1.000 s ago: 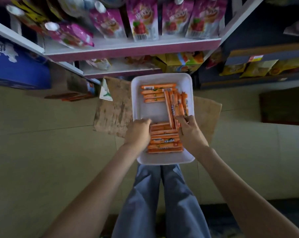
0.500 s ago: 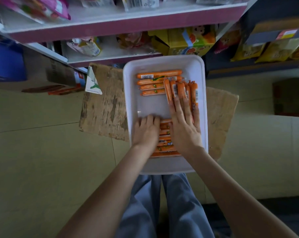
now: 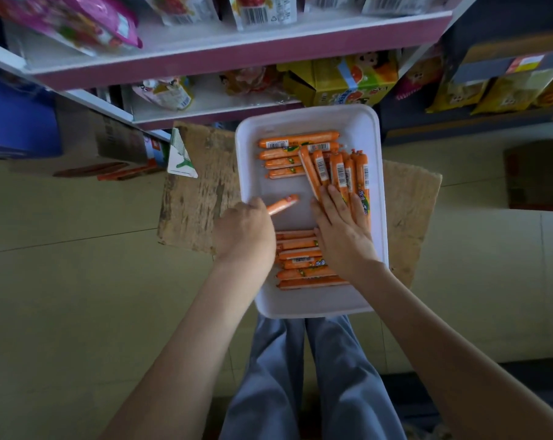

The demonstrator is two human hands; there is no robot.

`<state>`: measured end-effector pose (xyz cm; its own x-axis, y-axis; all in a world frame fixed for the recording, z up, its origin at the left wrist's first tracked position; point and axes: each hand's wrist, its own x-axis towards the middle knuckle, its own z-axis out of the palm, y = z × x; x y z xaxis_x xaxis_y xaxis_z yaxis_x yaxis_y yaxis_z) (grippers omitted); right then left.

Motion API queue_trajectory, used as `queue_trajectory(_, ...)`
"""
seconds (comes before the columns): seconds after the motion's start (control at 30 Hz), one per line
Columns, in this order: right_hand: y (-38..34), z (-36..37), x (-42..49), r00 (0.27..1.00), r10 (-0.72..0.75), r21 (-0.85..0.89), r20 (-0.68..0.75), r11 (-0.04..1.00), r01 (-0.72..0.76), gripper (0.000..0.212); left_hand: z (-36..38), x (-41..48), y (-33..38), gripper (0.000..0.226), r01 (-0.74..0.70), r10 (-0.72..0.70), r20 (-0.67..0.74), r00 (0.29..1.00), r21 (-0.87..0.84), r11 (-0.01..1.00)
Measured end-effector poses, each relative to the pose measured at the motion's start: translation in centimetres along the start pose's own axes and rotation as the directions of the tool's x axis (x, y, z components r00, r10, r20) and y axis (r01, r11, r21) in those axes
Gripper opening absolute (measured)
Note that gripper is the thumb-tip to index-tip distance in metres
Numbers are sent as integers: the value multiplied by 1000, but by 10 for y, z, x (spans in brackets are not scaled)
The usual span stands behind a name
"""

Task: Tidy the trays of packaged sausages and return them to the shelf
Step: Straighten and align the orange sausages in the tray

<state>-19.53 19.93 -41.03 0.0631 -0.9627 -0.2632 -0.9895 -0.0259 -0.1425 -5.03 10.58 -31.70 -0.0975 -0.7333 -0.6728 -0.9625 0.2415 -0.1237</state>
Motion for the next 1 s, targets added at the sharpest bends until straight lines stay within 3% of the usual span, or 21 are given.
queue_trajectory(0.13, -7, -8, 6, 999, 18, 67, 30, 998, -20, 57, 5, -13, -32, 24, -3, -18, -64, 998, -319, 948)
queue_trajectory(0.2, -9, -20, 10, 996, 43, 229, 81, 971, -61, 55, 10, -14, -39, 23, -42, 20, -49, 999, -488, 872)
queue_trajectory(0.27, -13, -48, 14, 980, 90, 571, 178, 802, -178, 53, 12, -17, -41, 24, -80, 46, -74, 996, -581, 810)
queue_trajectory(0.33, -18, -87, 17, 956, 156, 847, 249, 444, -293, 46, 7, -23, -41, 25, -142, 79, -127, 989, -634, 760)
queue_trajectory(0.37, -20, -108, 18, 952, 202, 906, 232, 311, -286, 40, 0, -28, -40, 25, -179, 102, -155, 983, -656, 733)
queue_trajectory(0.5, -18, -187, 14, 944, 312, 964, 108, 201, -177, 19, -51, -58, -42, 25, -305, 204, -228, 952, -717, 627)
queue_trajectory(0.63, -8, -261, 0, 946, 304, 994, 110, -27, -107, 12, -116, -102, -53, 24, -361, 253, -263, 931, -766, 532)
queue_trajectory(0.73, -6, -310, -19, 947, 279, 974, 156, -203, -101, 17, -163, -137, -66, 9, -360, 152, -327, 933, -863, 353)
queue_trajectory(0.8, -9, -336, -33, 946, 268, 955, 184, -278, -106, 22, -188, -164, -69, 8, -341, 108, -338, 935, -940, 17)
queue_trajectory(0.87, -15, -354, -45, 949, 238, 931, 209, -346, -118, 25, -205, -189, -66, 19, -330, 85, -369, 925, -896, -298)
queue_trajectory(0.93, -23, -371, -53, 954, 212, 915, 213, -384, -119, 24, -216, -208, -60, 21, -325, 64, -380, 923, -857, -400)
queue_trajectory(1.0, -32, -385, -59, 955, 204, 913, 214, -390, -121, 23, -224, -223, -54, 14, -362, 87, -424, 902, -849, -384)
